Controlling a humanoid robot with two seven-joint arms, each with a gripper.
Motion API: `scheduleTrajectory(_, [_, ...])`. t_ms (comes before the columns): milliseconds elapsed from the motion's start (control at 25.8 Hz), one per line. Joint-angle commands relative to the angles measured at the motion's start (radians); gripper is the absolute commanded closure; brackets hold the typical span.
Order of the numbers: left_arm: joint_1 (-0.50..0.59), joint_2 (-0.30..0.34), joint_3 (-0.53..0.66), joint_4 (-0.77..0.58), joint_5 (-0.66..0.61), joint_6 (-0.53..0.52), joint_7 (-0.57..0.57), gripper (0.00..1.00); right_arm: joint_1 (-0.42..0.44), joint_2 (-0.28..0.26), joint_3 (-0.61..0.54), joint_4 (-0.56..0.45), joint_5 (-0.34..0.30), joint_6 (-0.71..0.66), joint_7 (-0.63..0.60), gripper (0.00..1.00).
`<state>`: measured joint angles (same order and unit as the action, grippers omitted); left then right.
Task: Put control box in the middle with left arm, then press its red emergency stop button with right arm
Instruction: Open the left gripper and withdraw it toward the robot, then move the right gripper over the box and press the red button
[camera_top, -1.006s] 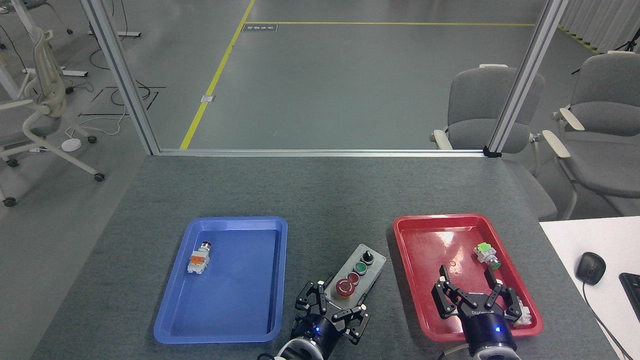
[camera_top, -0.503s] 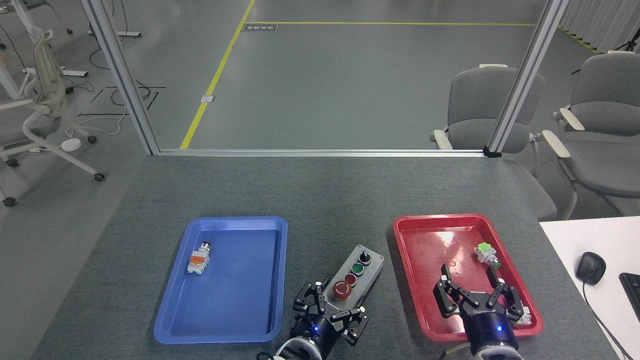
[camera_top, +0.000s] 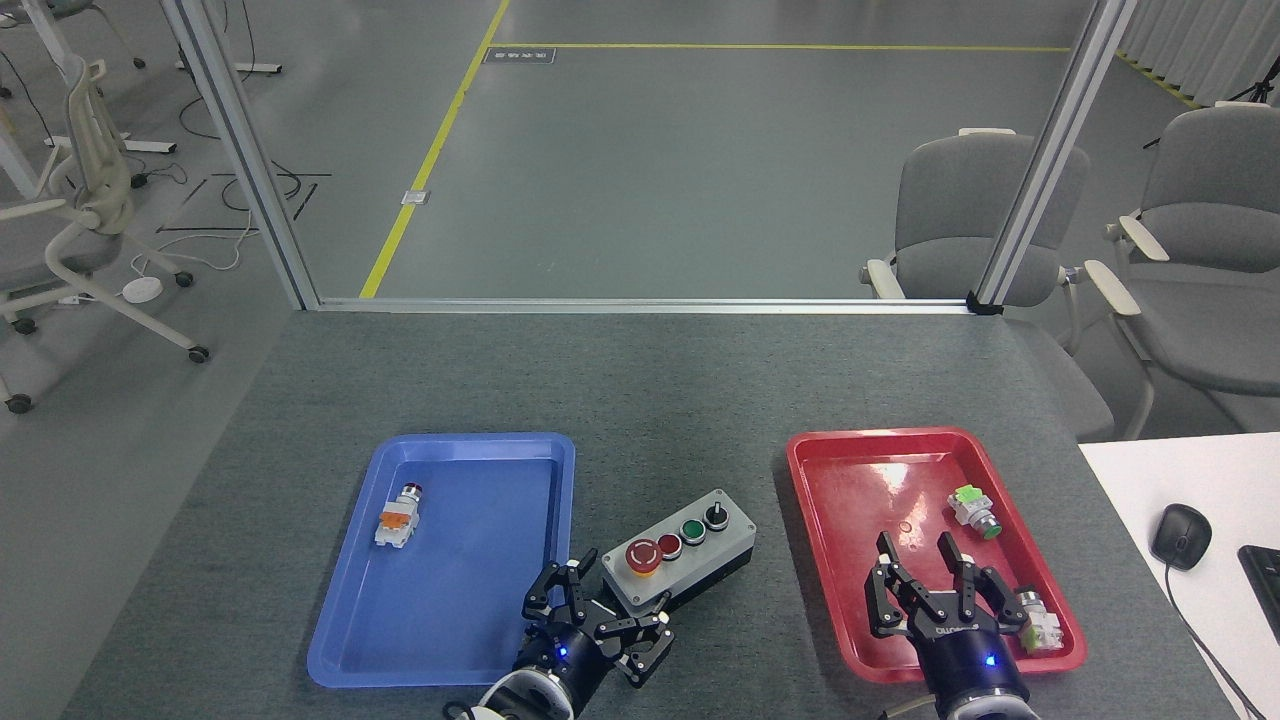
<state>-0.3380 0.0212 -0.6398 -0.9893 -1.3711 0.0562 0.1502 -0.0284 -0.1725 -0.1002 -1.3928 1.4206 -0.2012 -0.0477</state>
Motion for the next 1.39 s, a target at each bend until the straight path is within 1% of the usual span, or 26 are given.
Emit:
scheduleTrajectory(0, [0.02, 0.062, 0.029, -0.048, 0.056, -0.05, 0.002, 0.02, 0.005, 0.007, 0.001, -0.003, 0.001, -0.076, 0.009, 0.77])
scheduleTrajectory(155, [0.076, 0.12, 0.083, -0.127, 0.063, -0.085, 0.002, 0.02, 0.008, 0.008, 0.004, -0.005, 0.001, -0.076, 0.009, 0.78])
scheduleTrajectory(232, [0.103, 0.143, 0.132, -0.172, 0.063, -0.114, 0.002, 0.02, 0.008, 0.007, 0.004, -0.005, 0.001, -0.081, 0.009, 0.85])
scheduleTrajectory(348, [0.137, 0.172, 0.239, -0.223, 0.063, -0.173, 0.002, 0.02, 0.01, 0.005, 0.004, -0.005, 0.001, -0.086, 0.011, 0.97])
scheduleTrajectory(426, [0.151, 0.187, 0.324, -0.247, 0.061, -0.22, 0.002, 0.02, 0.008, 0.007, 0.005, -0.003, 0.003, -0.087, 0.009, 1.0])
scheduleTrajectory(542, [0.159, 0.206, 0.468, -0.282, 0.061, -0.291, 0.003, 0.01, 0.001, 0.005, 0.057, -0.003, 0.003, -0.084, 0.009, 1.0])
scheduleTrajectory(658, [0.159, 0.206, 0.617, -0.285, 0.063, -0.345, 0.003, 0.01, -0.012, 0.005, 0.086, -0.005, 0.006, -0.079, 0.011, 1.0])
scheduleTrajectory(735, [0.159, 0.204, 0.703, -0.289, 0.063, -0.357, 0.003, 0.01, -0.031, 0.007, 0.106, -0.003, 0.015, -0.079, 0.011, 1.0])
scheduleTrajectory(890, [0.159, 0.206, 0.835, -0.29, 0.063, -0.358, 0.003, 0.01, -0.059, 0.015, 0.181, 0.0, 0.021, -0.072, 0.038, 1.0])
scheduleTrajectory(967, [0.159, 0.206, 0.888, -0.29, 0.066, -0.358, 0.005, 0.01, -0.085, 0.044, 0.209, 0.006, 0.023, -0.072, 0.052, 1.0])
scheduleTrajectory(1045, [0.157, 0.206, 0.931, -0.29, 0.083, -0.358, 0.003, 0.01, -0.097, 0.057, 0.241, 0.011, 0.037, -0.073, 0.052, 1.0])
scheduleTrajectory(1122, [0.155, 0.207, 0.962, -0.29, 0.115, -0.358, 0.002, 0.01, -0.102, 0.077, 0.278, 0.015, 0.067, -0.066, 0.052, 1.0])
scheduleTrajectory(1238, [0.155, 0.236, 0.974, -0.29, 0.141, -0.358, 0.002, 0.01, -0.11, 0.137, 0.304, 0.024, 0.12, -0.032, 0.052, 1.0])
scheduleTrajectory(1354, [0.154, 0.244, 0.973, -0.29, 0.139, -0.36, 0.002, 0.01, -0.12, 0.194, 0.343, 0.058, 0.164, 0.014, 0.052, 1.0])
